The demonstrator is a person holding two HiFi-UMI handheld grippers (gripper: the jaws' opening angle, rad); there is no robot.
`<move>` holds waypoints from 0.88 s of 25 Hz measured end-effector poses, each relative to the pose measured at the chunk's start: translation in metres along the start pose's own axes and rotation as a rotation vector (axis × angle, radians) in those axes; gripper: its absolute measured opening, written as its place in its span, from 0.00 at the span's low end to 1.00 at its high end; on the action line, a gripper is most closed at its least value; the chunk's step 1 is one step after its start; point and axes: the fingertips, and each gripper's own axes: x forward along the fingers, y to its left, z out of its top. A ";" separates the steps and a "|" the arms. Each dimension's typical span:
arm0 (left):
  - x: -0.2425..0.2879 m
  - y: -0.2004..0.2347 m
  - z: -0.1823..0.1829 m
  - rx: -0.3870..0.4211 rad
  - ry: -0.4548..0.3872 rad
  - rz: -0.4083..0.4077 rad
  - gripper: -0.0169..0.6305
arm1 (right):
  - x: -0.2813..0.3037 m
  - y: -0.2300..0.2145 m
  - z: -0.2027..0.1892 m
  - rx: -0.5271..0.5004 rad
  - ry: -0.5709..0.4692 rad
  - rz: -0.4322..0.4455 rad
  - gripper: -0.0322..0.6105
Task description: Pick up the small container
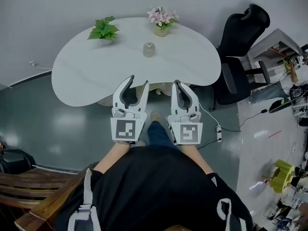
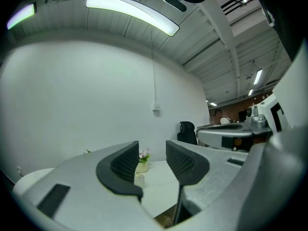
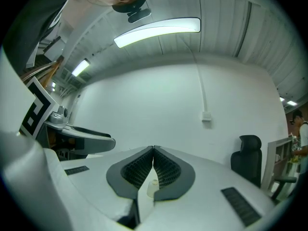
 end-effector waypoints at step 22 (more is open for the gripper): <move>0.147 0.044 -0.035 0.010 0.062 0.121 0.29 | 0.147 -0.064 -0.077 -0.006 0.071 0.205 0.09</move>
